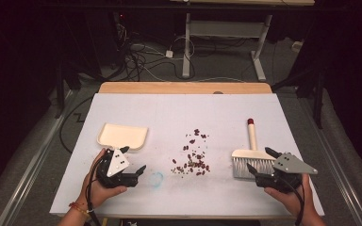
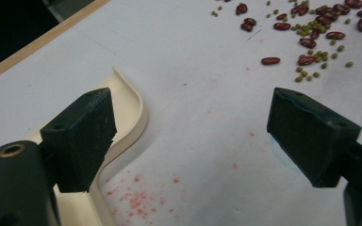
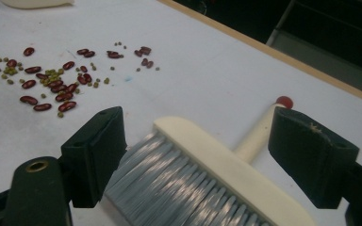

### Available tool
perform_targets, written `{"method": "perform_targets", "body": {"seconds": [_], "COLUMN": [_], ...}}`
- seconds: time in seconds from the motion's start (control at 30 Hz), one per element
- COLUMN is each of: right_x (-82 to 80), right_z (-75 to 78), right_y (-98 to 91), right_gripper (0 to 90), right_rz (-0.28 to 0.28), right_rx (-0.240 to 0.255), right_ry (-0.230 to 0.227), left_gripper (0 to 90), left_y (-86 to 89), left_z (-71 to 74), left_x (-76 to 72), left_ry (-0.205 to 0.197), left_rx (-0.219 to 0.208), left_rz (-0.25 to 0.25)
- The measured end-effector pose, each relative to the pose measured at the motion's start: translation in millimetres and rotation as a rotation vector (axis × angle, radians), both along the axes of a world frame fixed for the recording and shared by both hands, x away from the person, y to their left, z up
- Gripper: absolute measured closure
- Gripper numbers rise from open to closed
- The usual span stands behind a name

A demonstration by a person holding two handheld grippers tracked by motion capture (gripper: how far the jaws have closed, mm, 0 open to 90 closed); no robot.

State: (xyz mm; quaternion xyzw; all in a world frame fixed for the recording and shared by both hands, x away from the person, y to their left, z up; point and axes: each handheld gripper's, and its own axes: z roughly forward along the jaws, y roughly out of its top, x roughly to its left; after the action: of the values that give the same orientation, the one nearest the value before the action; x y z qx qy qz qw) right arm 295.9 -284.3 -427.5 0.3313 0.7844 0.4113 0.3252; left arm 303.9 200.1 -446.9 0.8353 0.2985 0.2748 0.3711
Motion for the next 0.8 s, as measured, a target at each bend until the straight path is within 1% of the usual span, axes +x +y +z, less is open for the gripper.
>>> {"method": "perform_targets", "body": {"seconds": [0.03,0.1,0.13,0.2,0.23,0.3,0.37,0.4,0.47,0.73,0.77,0.8], "right_x": [0.5,-0.2,-1.0,-2.5,-5.0,-6.5,-6.9,-7.3,-8.0,-0.3,3.2,5.5], "right_z": [-0.8,-0.7,-0.1,0.9,3.4,6.0,7.0,7.6,7.8,10.3,11.4,11.8], "right_y": [0.8,1.5,1.4,1.2,1.0,0.4,0.7,1.1,0.9,-0.3,-0.9,-0.5], "right_gripper": [20.3,20.3,20.1,19.8,19.8,19.9,19.9,19.9,19.9,19.7,19.7,19.7], "right_rz": [0.005,-0.001,0.002,0.002,-0.001,0.002,-0.003,-0.008,0.0,-0.025,-0.039,-0.058], "right_rx": [-0.001,0.006,0.017,0.022,0.018,0.031,0.031,0.023,0.028,0.038,0.04,0.031], "right_ry": [0.005,-0.01,-0.015,-0.019,-0.037,-0.054,-0.06,-0.064,-0.07,-0.057,-0.05,-0.043], "left_gripper": [15.7,15.7,15.7,15.7,15.7,15.7,15.7,15.7,15.7,15.7,15.7,15.7], "left_y": [0.0,0.3,0.1,-0.5,-0.9,-0.8,-0.8,-1.0,-1.4,-5.2,-6.0,-6.7], "left_z": [0.0,-0.4,-0.6,-0.8,-1.2,-2.1,-2.1,-2.0,-2.0,-2.9,-3.1,-3.4], "left_x": [0.0,0.8,0.4,-1.2,-1.7,-2.5,-2.6,-2.9,-3.5,-4.2,-4.4,-4.4], "left_ry": [0.0,0.0,-0.001,-0.005,-0.004,-0.001,0.0,0.001,0.001,0.01,0.011,0.011], "left_rx": [0.0,0.005,0.005,0.01,0.01,0.022,0.02,0.018,0.02,0.027,0.029,0.03], "left_rz": [0.0,0.004,0.003,-0.002,-0.005,-0.009,-0.009,-0.009,-0.011,-0.019,-0.019,-0.019]}}
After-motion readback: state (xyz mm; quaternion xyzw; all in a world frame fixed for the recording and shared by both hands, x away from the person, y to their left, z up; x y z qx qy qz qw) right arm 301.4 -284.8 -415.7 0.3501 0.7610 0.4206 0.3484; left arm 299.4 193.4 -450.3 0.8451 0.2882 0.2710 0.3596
